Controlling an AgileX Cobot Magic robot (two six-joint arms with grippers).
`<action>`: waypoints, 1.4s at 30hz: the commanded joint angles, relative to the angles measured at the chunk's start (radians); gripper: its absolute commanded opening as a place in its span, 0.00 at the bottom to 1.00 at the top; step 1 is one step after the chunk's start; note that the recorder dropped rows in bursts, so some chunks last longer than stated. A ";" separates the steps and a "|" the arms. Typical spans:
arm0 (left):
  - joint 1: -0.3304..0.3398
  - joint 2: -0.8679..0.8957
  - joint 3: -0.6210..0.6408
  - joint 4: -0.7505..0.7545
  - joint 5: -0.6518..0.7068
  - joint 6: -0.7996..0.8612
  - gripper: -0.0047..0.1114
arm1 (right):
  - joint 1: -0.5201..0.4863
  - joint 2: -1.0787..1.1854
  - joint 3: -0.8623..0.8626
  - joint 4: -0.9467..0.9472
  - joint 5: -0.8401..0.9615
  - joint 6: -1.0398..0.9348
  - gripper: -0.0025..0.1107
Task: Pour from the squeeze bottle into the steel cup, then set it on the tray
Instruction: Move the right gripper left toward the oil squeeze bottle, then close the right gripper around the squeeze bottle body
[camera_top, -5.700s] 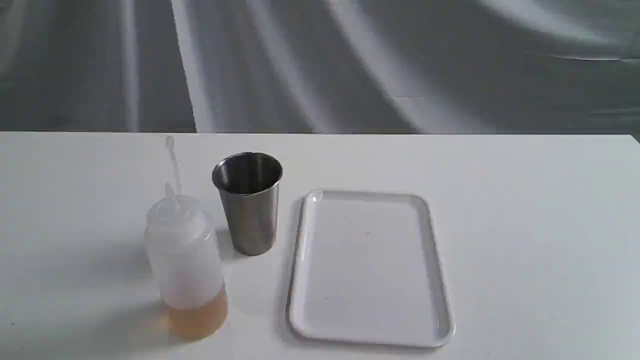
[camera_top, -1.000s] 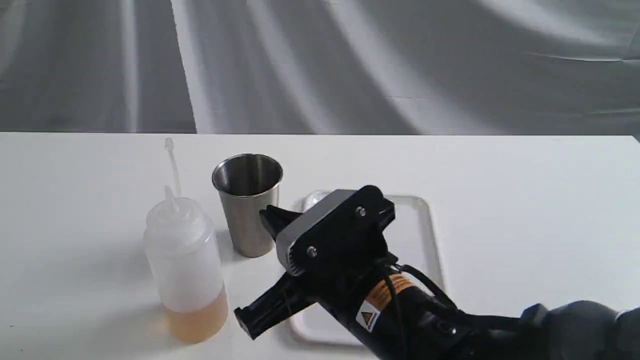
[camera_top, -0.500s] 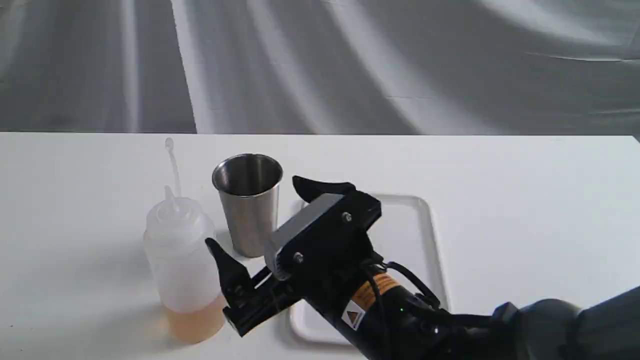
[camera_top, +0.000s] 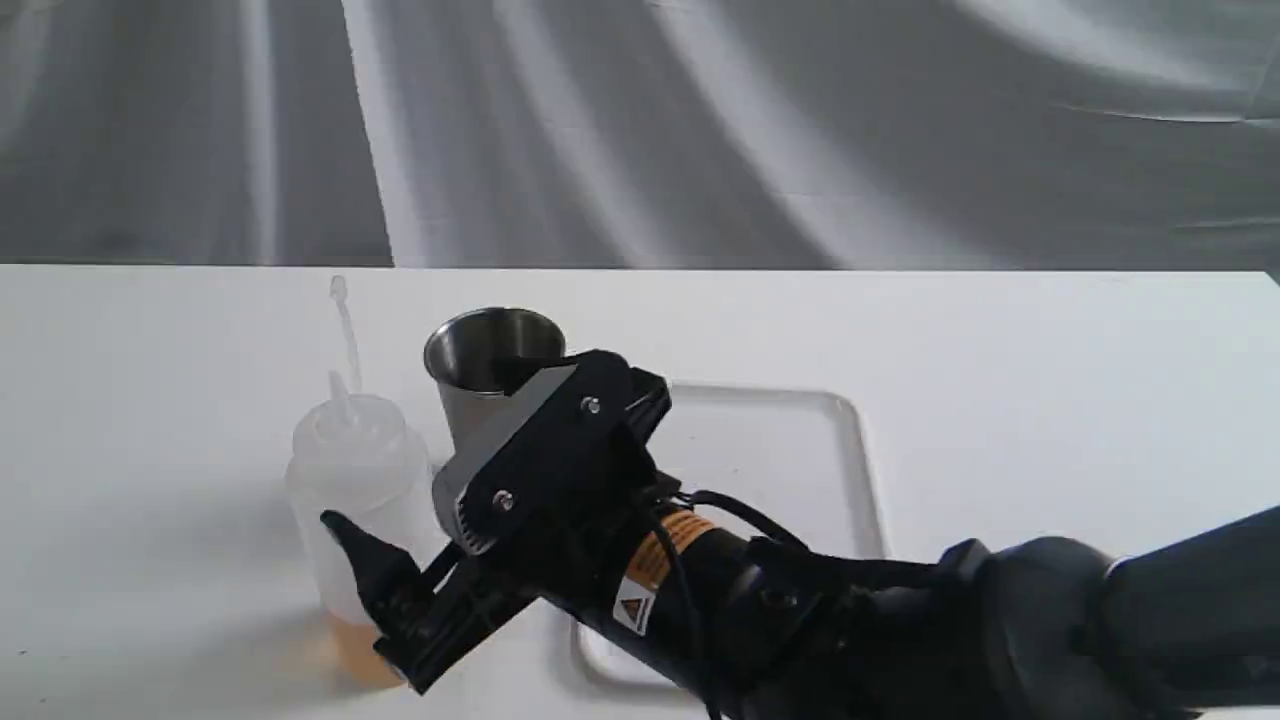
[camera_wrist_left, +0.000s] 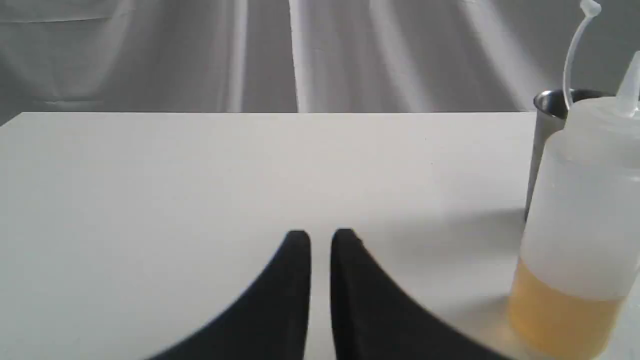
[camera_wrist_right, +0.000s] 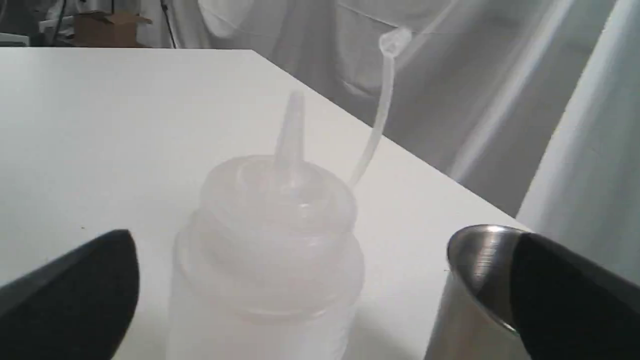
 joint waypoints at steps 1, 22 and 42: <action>-0.002 -0.003 0.004 0.000 -0.007 -0.001 0.11 | 0.001 0.047 -0.004 -0.147 -0.036 0.022 0.95; -0.002 -0.003 0.004 0.000 -0.007 0.000 0.11 | 0.001 0.198 -0.088 -0.046 -0.121 0.030 0.95; -0.002 -0.003 0.004 0.000 -0.007 -0.004 0.11 | 0.001 0.326 -0.276 -0.036 -0.045 0.066 0.95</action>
